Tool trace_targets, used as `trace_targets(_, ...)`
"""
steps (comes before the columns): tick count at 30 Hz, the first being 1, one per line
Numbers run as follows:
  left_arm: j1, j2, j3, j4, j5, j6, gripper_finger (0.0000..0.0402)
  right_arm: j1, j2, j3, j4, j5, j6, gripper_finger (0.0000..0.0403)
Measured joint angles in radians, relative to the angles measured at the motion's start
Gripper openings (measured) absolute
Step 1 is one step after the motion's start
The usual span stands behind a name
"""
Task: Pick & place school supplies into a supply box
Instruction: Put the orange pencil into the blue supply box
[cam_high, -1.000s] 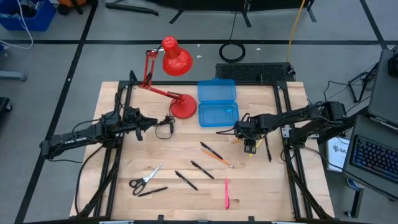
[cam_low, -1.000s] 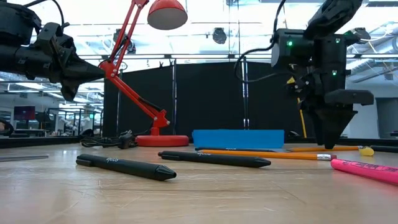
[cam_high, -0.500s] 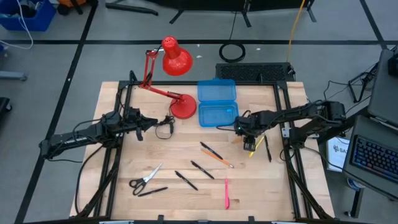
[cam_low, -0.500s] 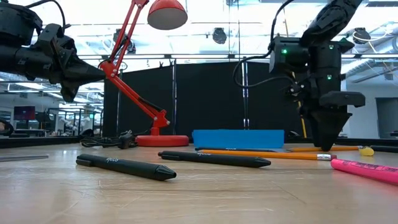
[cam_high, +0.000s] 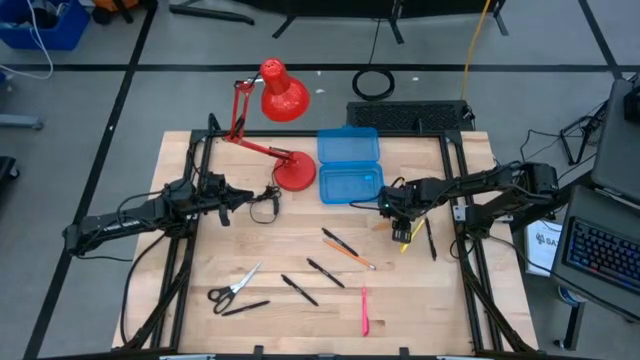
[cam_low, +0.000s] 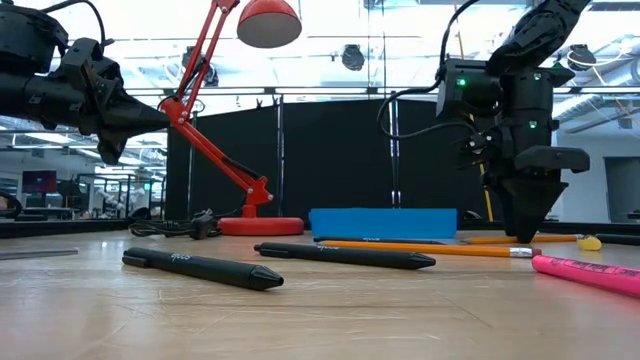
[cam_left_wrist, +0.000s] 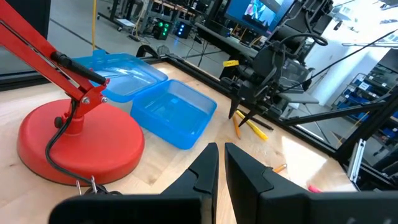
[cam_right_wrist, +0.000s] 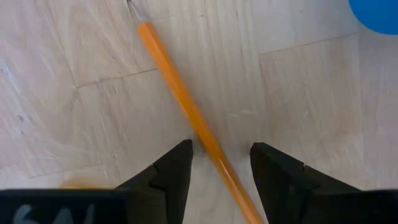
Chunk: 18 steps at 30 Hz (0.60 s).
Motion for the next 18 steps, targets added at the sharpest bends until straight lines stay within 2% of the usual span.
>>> trace_targets(5, 0.000, 0.000, 0.000, 0.000, 0.000, 0.000, 0.0031, 0.000, 0.000, -0.001, 0.005, -0.002, 0.000, 0.0143)
trace_targets(18, 0.000, 0.000, 0.000, 0.000, -0.001, 0.000, 0.0031, 0.000, 0.001, -0.002, 0.019, -0.054, 0.000, 0.0045)
